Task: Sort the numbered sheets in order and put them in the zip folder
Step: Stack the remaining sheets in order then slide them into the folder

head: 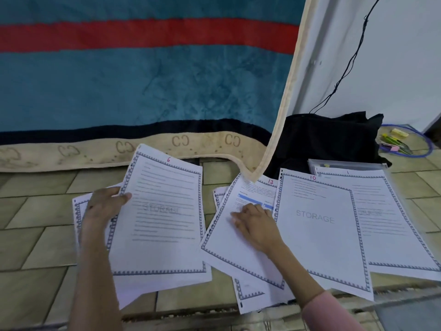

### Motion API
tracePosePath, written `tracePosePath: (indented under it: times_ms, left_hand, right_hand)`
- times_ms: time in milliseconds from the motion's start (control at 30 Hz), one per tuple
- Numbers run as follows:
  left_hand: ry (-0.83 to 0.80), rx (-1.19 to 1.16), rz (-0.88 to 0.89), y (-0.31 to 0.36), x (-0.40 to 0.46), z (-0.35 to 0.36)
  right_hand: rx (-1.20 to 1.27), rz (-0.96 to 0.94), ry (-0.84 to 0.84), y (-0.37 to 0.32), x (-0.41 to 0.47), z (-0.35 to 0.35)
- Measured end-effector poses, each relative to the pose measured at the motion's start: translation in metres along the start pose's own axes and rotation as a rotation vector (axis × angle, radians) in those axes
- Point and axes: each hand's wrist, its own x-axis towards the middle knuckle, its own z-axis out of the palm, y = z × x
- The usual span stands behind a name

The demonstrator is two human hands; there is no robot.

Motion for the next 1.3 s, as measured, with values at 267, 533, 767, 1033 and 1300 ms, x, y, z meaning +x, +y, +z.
tracePosePath:
  times_ms: [267, 533, 767, 1033, 1300]
  left_hand:
    - [0.013, -0.145, -0.03, -0.021, 0.002, -0.011]
    - [-0.132, -0.33, 0.102, 0.011, -0.018, -0.005]
    - [-0.284, -0.474, 0.061, 0.005, -0.023, 0.013]
    - [-0.514, -0.421, -0.177, 0.007, -0.037, 0.086]
    - [-0.651, -0.137, -0.146, 0.005, -0.061, 0.148]
  right_hand:
    - [0.034, 0.196, 0.13, 0.007, 0.003, -0.005]
    - [1.141, 0.297, -0.137, -0.085, 0.0, -0.041]
    - [1.251, 0.407, -0.024, -0.067, 0.025, -0.048]
    - [1.773, 0.852, 0.038, -0.002, 0.018, -0.051]
    - [1.694, 0.882, 0.129, 0.034, 0.015, -0.051]
